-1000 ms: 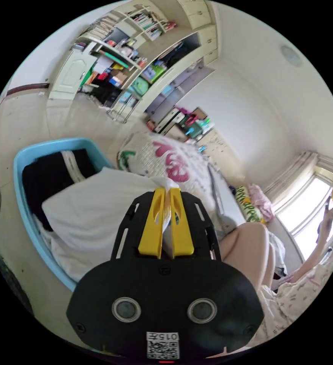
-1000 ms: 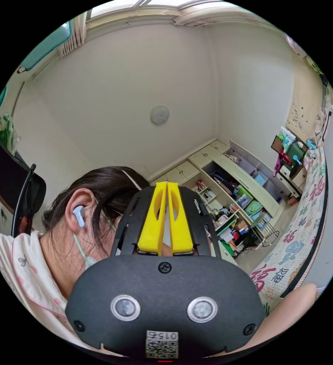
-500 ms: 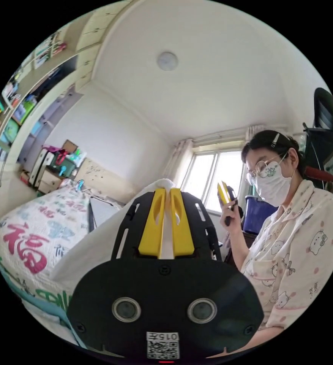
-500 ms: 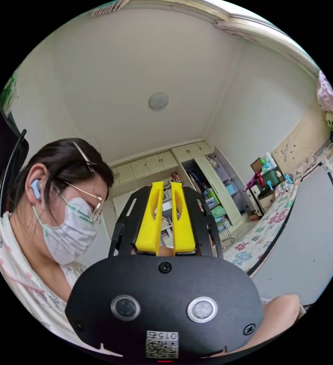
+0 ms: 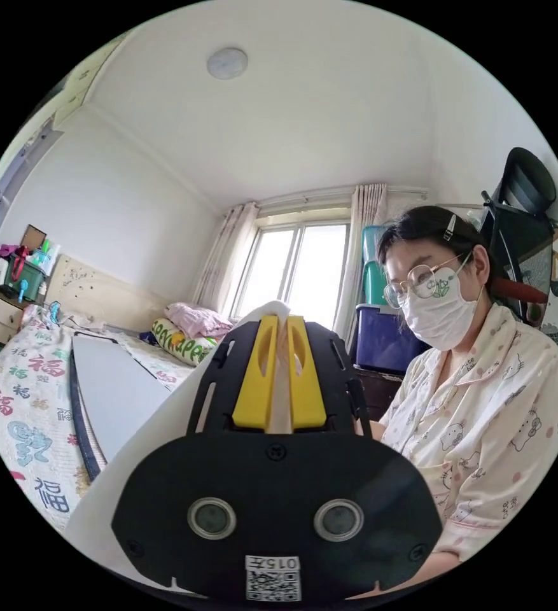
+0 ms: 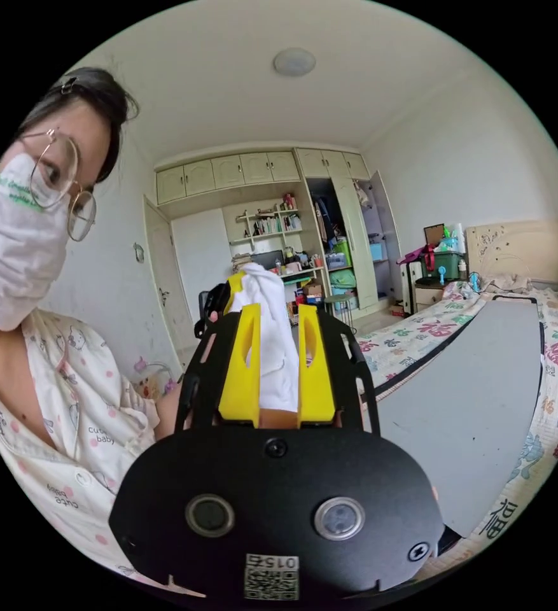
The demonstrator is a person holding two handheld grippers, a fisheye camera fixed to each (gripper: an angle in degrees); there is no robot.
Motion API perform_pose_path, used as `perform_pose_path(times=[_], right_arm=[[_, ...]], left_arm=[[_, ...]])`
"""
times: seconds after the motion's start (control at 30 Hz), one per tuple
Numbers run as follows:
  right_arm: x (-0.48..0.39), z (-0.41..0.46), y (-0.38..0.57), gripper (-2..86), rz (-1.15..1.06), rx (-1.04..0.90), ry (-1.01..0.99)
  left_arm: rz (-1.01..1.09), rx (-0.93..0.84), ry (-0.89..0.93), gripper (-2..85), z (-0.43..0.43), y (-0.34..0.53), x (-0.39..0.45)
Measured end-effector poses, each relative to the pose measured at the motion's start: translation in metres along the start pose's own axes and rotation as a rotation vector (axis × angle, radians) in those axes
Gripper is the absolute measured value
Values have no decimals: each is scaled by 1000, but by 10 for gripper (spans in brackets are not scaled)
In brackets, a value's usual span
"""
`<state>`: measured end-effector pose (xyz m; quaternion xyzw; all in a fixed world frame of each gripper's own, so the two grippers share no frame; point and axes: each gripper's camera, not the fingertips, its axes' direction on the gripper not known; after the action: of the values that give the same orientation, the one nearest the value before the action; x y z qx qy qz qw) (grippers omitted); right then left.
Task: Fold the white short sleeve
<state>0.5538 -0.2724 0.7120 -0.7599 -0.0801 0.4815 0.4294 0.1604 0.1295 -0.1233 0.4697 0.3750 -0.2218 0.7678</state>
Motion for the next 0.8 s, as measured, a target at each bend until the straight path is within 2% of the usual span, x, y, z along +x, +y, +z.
perform_pose_path(times=[0.13,0.27,0.57,0.8], right_arm=[[3,38,3,111,-27,-48,32],[23,61,5,107,54,-15,-15],[37,65,-36,29,52,173,88],[76,81,-119,8,38,325,199]], left_arm=[[-30,-5,53,11,27,2,-25],[-32,-28,49,10,49,-4,-48],[6,-49,25,11,103,-41,-102],[24,-6,54,11,175,-65,-162]])
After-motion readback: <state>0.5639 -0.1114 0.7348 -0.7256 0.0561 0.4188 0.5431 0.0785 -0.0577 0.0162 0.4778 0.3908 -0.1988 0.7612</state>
